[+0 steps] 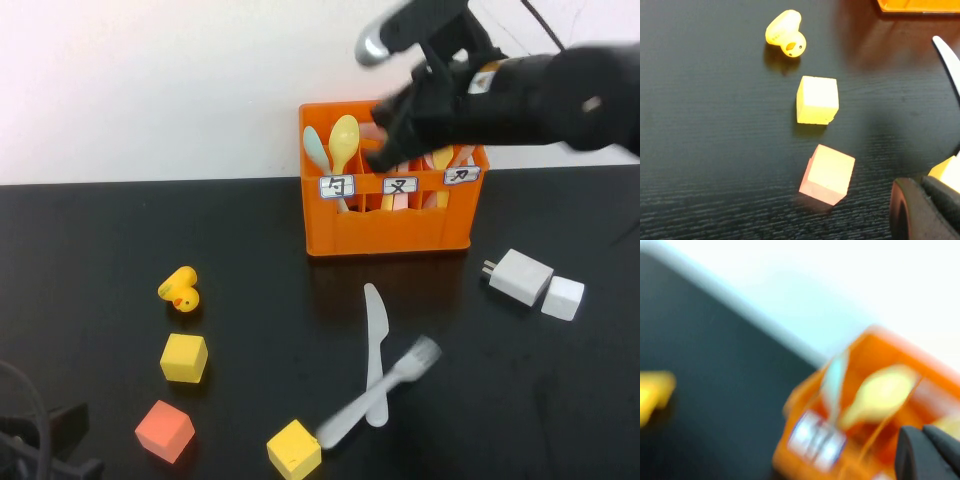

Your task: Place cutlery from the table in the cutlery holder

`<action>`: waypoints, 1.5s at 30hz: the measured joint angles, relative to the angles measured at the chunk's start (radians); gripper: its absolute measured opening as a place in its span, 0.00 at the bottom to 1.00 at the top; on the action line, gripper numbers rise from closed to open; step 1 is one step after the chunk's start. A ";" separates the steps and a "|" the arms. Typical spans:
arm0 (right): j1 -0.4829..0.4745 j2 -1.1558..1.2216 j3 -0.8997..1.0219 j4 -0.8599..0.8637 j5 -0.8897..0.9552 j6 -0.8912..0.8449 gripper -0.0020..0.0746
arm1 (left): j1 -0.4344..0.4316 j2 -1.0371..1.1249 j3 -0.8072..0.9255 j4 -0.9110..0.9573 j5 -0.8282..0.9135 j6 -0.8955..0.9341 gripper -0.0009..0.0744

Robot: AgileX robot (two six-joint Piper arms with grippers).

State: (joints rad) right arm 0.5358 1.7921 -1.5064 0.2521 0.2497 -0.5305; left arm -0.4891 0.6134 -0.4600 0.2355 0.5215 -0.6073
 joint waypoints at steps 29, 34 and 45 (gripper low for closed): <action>0.000 -1.215 0.978 -0.237 0.256 -0.018 0.02 | 0.000 -0.448 0.221 0.084 -0.246 0.039 0.01; 0.000 -1.384 1.083 -0.241 0.258 0.009 0.02 | 0.000 -0.451 0.222 0.086 -0.218 0.039 0.01; 0.000 -1.527 1.101 -0.209 0.516 0.017 0.02 | 0.000 -0.451 0.229 0.086 -0.200 0.039 0.01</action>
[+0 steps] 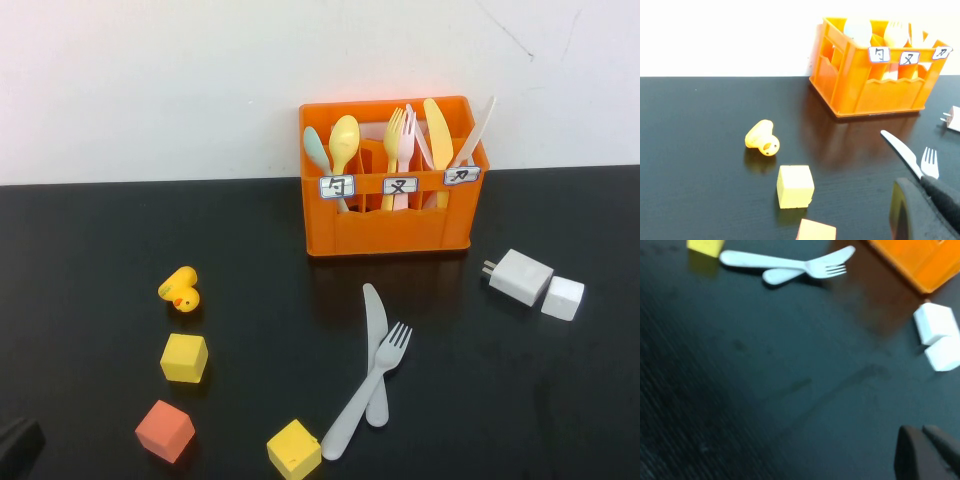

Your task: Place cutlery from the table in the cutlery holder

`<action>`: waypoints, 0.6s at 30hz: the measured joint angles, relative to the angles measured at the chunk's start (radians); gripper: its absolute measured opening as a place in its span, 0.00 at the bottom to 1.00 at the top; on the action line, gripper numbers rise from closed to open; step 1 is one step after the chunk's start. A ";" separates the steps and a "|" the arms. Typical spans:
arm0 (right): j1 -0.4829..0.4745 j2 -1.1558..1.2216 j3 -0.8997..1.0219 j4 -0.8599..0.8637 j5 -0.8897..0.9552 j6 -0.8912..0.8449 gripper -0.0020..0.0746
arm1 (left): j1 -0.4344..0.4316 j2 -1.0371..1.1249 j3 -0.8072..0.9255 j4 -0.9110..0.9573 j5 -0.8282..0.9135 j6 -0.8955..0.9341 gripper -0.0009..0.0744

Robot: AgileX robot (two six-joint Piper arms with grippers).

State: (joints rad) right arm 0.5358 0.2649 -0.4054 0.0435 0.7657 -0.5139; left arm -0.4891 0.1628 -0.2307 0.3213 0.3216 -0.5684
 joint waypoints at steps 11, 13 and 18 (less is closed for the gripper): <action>0.000 0.000 0.000 0.033 0.005 0.000 0.02 | 0.036 0.000 0.025 -0.127 0.010 0.002 0.01; 0.000 0.000 0.000 0.033 0.005 0.000 0.02 | 0.085 -0.007 0.047 -0.217 0.014 0.002 0.01; 0.000 0.000 0.000 0.033 0.005 0.002 0.02 | 0.238 -0.084 0.133 -0.270 0.024 0.002 0.01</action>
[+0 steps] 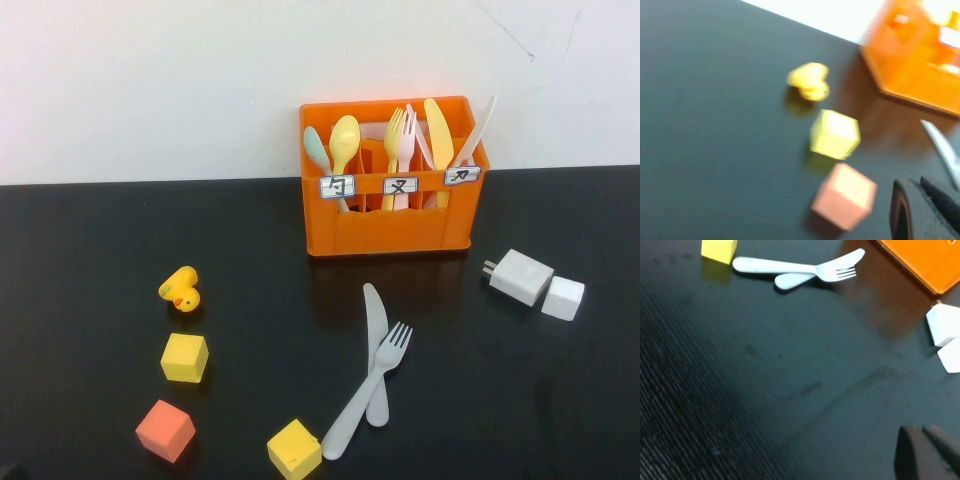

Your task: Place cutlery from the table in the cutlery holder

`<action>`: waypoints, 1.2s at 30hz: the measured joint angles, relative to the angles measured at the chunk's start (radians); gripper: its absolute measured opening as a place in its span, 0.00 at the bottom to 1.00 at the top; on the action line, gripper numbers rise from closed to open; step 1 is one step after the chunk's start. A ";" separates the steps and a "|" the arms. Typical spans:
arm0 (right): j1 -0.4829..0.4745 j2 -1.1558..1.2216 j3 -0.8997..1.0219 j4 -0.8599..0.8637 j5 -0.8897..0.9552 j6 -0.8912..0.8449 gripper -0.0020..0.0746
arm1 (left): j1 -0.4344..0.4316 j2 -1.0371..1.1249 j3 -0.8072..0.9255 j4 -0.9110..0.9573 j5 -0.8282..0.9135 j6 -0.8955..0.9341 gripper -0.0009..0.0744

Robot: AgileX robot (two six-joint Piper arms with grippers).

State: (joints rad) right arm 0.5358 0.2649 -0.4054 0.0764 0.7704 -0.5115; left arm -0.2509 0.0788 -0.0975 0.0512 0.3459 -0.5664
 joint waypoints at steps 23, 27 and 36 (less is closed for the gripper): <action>0.000 -0.002 0.000 0.009 0.002 0.002 0.02 | 0.238 -0.092 0.107 -0.127 -0.007 0.291 0.01; 0.000 -0.002 0.000 0.009 0.002 0.002 0.02 | 0.238 -0.092 0.107 -0.132 -0.009 0.295 0.01; 0.000 -0.002 0.000 0.009 0.002 0.002 0.02 | 0.238 -0.092 0.107 -0.132 -0.009 0.322 0.01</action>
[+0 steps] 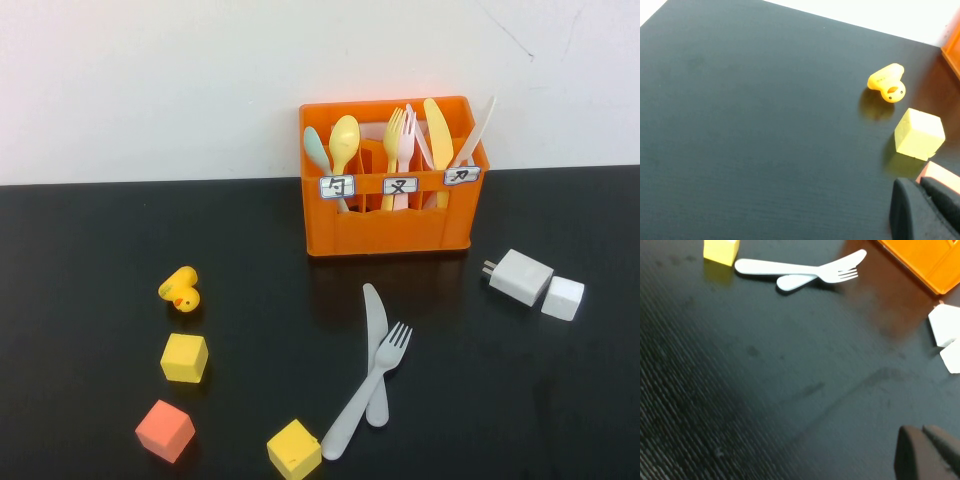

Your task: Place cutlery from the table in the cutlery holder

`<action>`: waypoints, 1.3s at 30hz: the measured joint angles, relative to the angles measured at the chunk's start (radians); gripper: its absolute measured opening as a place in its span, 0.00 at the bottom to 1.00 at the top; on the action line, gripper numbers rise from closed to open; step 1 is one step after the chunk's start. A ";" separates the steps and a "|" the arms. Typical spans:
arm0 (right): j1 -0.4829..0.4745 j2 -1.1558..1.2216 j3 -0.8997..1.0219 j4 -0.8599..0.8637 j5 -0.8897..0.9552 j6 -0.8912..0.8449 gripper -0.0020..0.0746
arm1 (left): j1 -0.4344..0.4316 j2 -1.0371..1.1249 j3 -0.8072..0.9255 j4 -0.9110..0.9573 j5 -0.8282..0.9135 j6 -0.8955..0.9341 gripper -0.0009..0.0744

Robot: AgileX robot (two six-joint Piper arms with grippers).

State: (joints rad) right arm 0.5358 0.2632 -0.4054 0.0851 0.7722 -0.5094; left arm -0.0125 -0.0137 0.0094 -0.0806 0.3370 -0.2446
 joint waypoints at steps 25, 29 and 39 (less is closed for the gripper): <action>-0.111 -0.121 0.029 0.007 -0.051 -0.005 0.02 | 0.000 0.000 0.000 0.000 0.000 0.012 0.01; -0.292 -0.203 0.133 0.017 -0.164 -0.005 0.02 | 0.000 0.000 0.000 0.000 0.000 0.012 0.01; -0.563 -0.274 0.345 0.054 -0.322 0.002 0.02 | 0.000 0.000 0.000 -0.002 0.000 0.012 0.01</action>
State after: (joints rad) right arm -0.0268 -0.0112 -0.0599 0.1388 0.4502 -0.5079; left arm -0.0125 -0.0137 0.0094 -0.0821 0.3370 -0.2322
